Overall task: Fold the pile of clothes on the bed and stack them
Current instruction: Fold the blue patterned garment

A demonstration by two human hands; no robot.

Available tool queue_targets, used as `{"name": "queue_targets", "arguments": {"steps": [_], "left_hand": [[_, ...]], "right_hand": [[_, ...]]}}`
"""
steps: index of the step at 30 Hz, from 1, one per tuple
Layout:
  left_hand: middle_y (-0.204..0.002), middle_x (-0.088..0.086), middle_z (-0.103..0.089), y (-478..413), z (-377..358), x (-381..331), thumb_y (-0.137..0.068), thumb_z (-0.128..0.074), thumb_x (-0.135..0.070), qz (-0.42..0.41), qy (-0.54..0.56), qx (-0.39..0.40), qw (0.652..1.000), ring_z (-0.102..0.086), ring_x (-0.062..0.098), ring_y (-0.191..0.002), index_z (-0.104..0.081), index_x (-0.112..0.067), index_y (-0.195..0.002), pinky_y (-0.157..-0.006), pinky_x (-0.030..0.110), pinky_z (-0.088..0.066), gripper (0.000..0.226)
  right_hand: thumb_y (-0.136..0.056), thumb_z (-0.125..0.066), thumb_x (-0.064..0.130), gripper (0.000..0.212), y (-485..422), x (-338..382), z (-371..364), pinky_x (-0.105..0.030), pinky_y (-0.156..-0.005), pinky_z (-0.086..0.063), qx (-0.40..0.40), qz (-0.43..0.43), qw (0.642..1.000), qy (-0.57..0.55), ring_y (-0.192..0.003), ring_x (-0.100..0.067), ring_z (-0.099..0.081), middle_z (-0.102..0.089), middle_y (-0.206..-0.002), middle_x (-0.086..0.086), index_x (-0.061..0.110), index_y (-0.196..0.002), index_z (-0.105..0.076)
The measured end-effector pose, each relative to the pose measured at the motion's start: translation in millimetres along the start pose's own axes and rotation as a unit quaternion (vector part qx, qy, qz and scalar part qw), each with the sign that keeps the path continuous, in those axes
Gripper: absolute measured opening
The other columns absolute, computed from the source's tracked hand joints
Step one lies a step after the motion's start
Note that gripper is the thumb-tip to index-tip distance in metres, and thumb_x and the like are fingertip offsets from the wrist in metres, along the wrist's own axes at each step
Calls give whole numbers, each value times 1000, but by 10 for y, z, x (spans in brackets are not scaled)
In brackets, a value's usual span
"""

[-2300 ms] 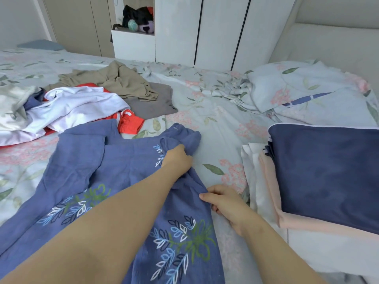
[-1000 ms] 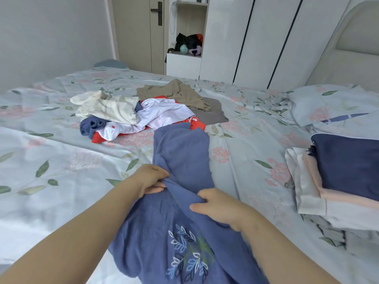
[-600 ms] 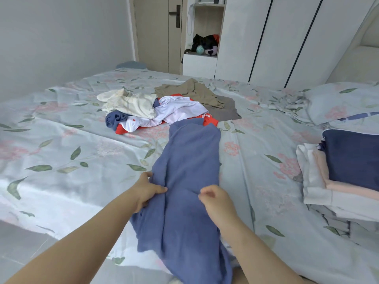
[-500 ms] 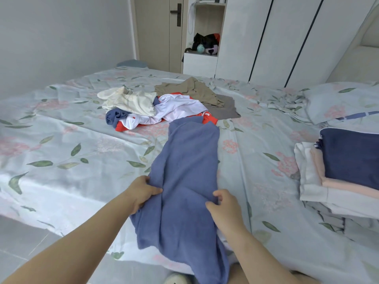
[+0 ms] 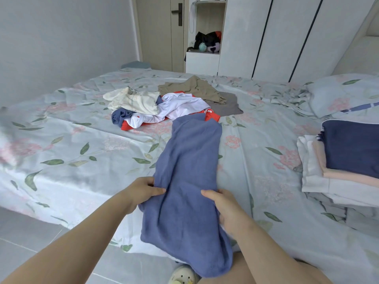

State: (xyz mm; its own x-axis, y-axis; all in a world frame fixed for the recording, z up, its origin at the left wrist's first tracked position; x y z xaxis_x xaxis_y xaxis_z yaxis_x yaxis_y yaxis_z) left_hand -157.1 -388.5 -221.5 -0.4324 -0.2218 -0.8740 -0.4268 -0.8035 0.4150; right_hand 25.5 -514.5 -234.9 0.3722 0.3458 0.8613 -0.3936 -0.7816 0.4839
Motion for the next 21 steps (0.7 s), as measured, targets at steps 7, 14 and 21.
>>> {"name": "queue_targets", "arguments": {"steps": [7, 14, 21], "left_hand": [[-99, 4, -71, 28, 98, -227, -100, -43, -23, -29, 242, -14, 970, -66, 19, -86, -61, -14, -115, -73, 31, -52, 25], [-119, 11, -66, 173, -84, -5, -64, -80, -13, 22, 100, 132, 986, -62, 31, -111, -56, -9, -126, -96, 44, -48, 67], [-103, 8, -71, 443, -85, 159, -63, -73, -8, 43, 79, 92, 992, -68, 24, -89, -55, -11, -110, -71, 35, -56, 51]], "right_hand": [[-84, -62, 20, 22, 186, 206, -9, -32, -73, -51, 103, -52, 983, -142, -83, -25, -68, -74, -94, -11, 8, -100, -72], [-87, -63, 15, 15, 421, -85, -115, -25, -69, -55, 197, -103, 973, 61, -79, -17, -71, -74, -94, -6, 11, -101, -69], [-92, -55, 2, 15, 457, -213, 38, -24, -57, -52, 109, -76, 989, 70, -69, -16, -68, -72, -79, -4, 7, -100, -66]]}}
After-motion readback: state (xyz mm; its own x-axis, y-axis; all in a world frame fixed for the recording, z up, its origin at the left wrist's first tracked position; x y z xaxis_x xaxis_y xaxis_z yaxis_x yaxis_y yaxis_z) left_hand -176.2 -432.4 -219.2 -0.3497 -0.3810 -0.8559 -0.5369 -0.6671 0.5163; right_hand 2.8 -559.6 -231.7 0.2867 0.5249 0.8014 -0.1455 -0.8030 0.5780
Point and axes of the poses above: each hand's wrist, its own y-axis away from the middle knuckle, its own z-axis out of the back of the hand, x = y × z, the point moved 8 cm from there along -y, towards the middle knuckle
